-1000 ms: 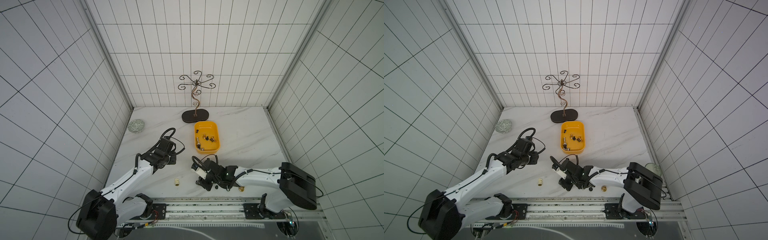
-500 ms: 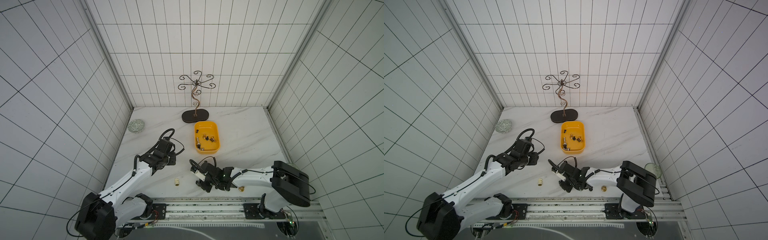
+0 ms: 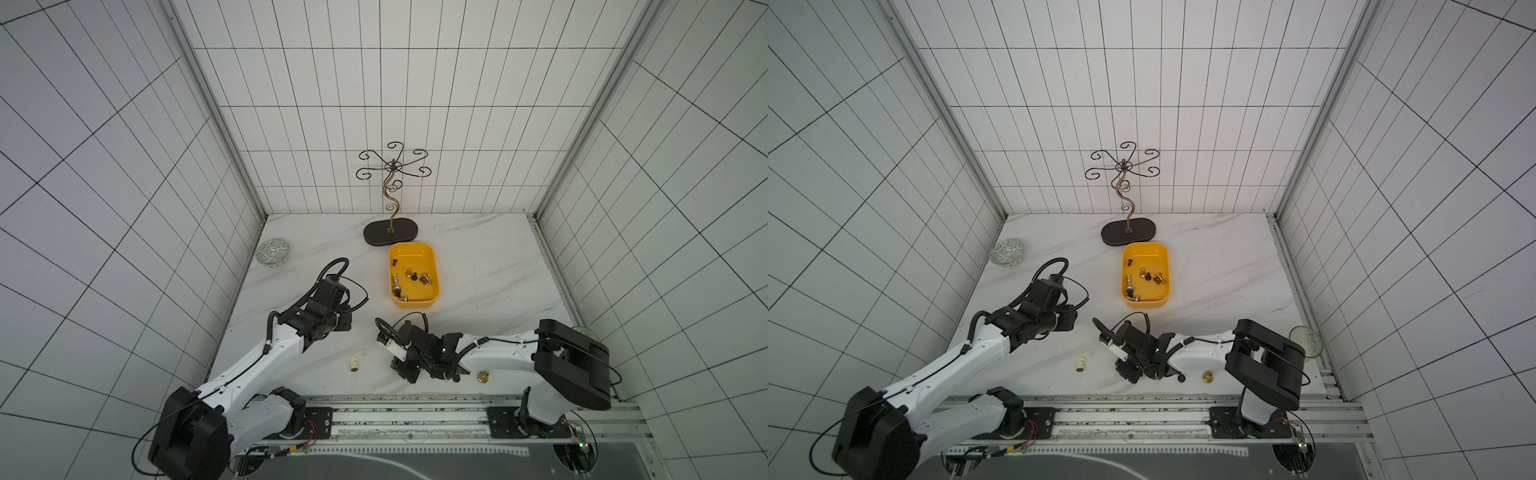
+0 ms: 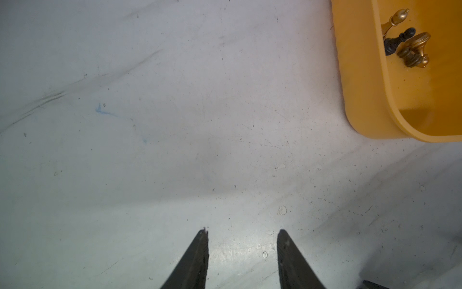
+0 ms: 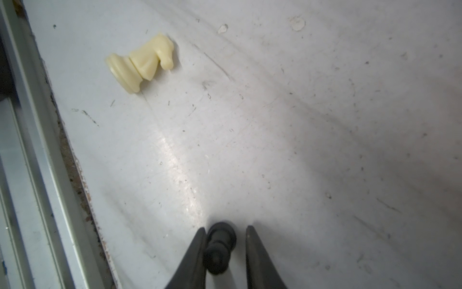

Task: Put the chess pieces into the storage box
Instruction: Pick up the chess piece at the center of the board, then place the chess piece in the storage box.

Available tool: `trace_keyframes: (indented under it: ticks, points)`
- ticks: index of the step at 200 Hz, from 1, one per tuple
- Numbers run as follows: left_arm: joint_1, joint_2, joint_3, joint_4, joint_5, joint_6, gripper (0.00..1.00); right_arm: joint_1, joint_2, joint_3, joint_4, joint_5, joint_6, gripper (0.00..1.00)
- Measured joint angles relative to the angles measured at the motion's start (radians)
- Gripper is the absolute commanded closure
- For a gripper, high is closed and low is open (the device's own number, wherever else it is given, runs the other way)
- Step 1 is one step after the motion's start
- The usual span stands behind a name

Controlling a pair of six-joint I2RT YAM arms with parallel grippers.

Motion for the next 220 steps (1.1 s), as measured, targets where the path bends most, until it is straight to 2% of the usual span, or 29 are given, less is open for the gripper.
trace_keyframes:
  ticks: [43, 98, 133, 163, 186, 220]
  points:
    - [0.0, 0.0, 0.0, 0.003, 0.0, 0.0, 0.56, 0.0, 0.0, 0.0, 0.005, 0.001, 0.0, 0.89]
    - [0.0, 0.0, 0.0, 0.008, 0.004, 0.0, 0.56, -0.028, -0.055, 0.0, -0.005, -0.011, 0.0, 0.91]
    - [0.0, 0.008, 0.0, 0.016, 0.012, 0.003, 0.55, -0.193, -0.171, 0.015, -0.026, -0.05, -0.018, 0.9]
    - [0.0, 0.022, 0.0, 0.032, 0.027, 0.005, 0.55, -0.36, -0.178, 0.117, -0.069, -0.057, -0.061, 0.9]
    - [0.0, 0.031, 0.0, 0.04, 0.041, 0.008, 0.55, -0.459, -0.112, 0.235, -0.096, -0.067, -0.088, 0.9]
    - [0.0, 0.032, 0.0, 0.057, 0.053, 0.009, 0.55, -0.549, 0.084, 0.424, -0.172, -0.084, -0.12, 0.9]
